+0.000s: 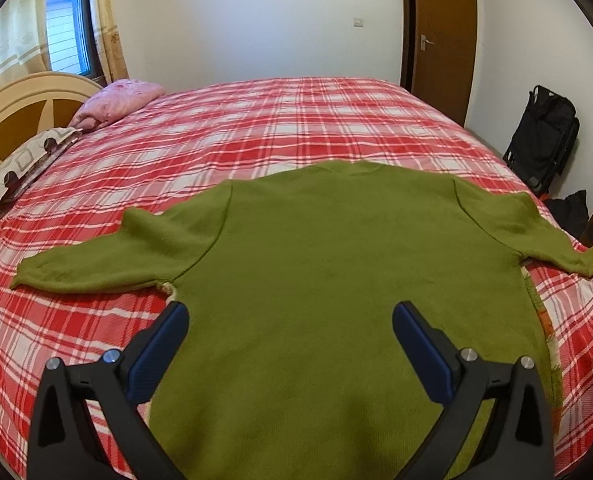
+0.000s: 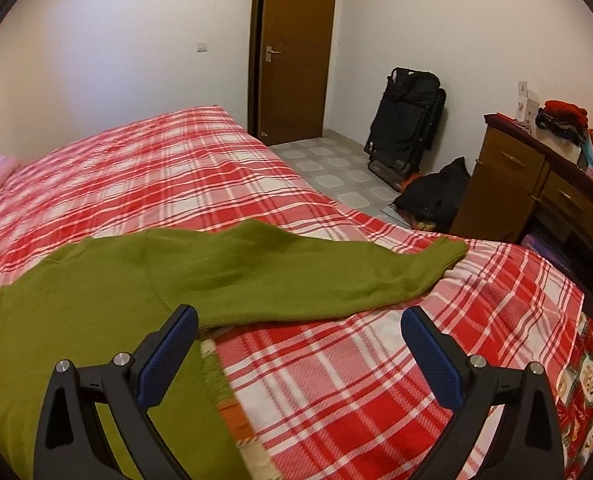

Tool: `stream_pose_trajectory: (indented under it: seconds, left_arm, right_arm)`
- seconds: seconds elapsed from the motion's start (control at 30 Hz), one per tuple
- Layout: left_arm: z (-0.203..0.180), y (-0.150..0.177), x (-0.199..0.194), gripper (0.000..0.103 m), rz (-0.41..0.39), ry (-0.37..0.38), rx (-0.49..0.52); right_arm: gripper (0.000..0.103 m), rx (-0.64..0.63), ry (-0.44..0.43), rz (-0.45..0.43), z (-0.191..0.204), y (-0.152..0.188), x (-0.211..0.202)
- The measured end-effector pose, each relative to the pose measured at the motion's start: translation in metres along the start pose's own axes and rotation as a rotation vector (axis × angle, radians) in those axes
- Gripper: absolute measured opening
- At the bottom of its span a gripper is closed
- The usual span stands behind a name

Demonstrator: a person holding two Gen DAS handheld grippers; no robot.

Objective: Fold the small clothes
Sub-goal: 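Grasp the cuff of the green sweater sleeve with the right gripper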

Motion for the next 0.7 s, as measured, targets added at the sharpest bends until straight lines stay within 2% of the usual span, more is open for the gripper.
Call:
stream_pose_trajectory:
  seconds: [0.17,0.27,0.43,0.5,0.53,0.6,0.67,0.7]
  left_arm:
    - [-0.002,-0.002,0.012,0.103,0.024,-0.006,0.002]
    - [-0.001,-0.005,0.019,0.103,0.032,-0.005,-0.004]
    - [0.000,-0.006,0.027,0.103,0.042,-0.017,-0.001]
    - [0.001,-0.004,0.033,0.103,0.056,-0.015,-0.009]
    - [0.002,-0.004,0.035,0.103,0.064,-0.012,-0.014]
    - [0.002,-0.003,0.040,0.103,0.075,-0.009,-0.019]
    - [0.001,-0.003,0.044,0.103,0.081,-0.019,-0.014]
    - [0.001,-0.003,0.045,0.103,0.084,-0.023,-0.012]
  right_arm:
    - [0.102,0.001,0.021,0.003,-0.005,-0.006,0.012]
    - [0.102,0.028,0.001,0.027,-0.016,-0.015,0.027]
    - [0.102,0.227,0.050,0.044,-0.096,-0.054,0.075]
    - [0.101,0.277,0.137,0.072,-0.139,-0.067,0.103]
    - [0.099,0.299,0.147,0.080,-0.151,-0.070,0.111]
    - [0.084,0.356,0.147,0.117,-0.177,-0.077,0.134]
    - [0.077,0.375,0.176,0.186,-0.194,-0.078,0.159]
    - [0.076,0.400,0.171,0.222,-0.201,-0.076,0.170]
Point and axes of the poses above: each gripper's, at about its wrist camera, not at the fingertips, and x roughly the way its jaws point, z to its left, y to its underside, the point moved 7 cm from there along x, roughly the way its jaws point, and after that the axes turned 12 degrees about x, right-handed, at the moved point
